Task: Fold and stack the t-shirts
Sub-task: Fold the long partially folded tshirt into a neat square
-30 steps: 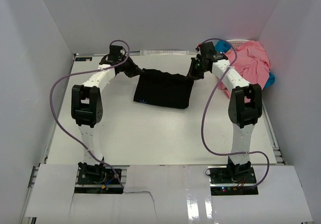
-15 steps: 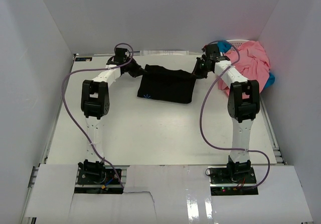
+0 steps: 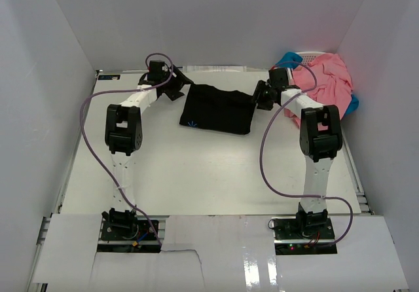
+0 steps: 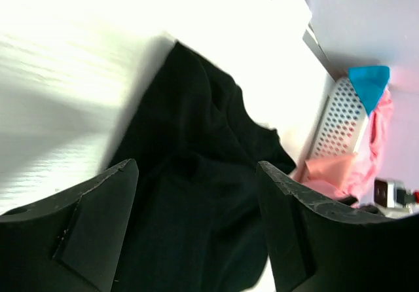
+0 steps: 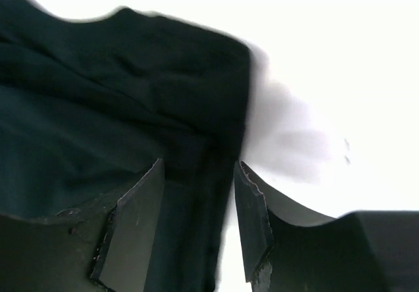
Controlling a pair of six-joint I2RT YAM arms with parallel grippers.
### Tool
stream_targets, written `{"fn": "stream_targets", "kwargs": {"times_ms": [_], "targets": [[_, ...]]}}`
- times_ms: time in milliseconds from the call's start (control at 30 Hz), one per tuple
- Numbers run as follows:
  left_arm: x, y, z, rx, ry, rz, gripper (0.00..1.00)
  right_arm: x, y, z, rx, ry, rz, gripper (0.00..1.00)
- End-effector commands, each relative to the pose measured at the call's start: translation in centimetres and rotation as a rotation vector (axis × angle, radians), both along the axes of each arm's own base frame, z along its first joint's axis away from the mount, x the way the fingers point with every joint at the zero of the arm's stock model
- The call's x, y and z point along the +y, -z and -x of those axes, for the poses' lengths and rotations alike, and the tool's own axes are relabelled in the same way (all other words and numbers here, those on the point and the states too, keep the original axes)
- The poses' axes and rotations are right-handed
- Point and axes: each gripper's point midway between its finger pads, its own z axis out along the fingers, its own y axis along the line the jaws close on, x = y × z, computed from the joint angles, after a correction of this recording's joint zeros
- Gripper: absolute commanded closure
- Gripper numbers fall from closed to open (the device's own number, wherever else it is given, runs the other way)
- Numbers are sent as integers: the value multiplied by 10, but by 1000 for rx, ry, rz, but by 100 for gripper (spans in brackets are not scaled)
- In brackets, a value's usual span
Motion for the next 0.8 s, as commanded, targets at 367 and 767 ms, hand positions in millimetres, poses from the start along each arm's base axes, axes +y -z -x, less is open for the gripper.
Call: {"fn": "stream_targets", "kwargs": {"times_ms": [367,767], "targets": [[-21,-116,44,-444,231,-261,20,35,-91,27,-339,-147,121,43],[-71,-3,40,-232,485,-278,77,78,-33,-1,-156,-277,122,87]]}}
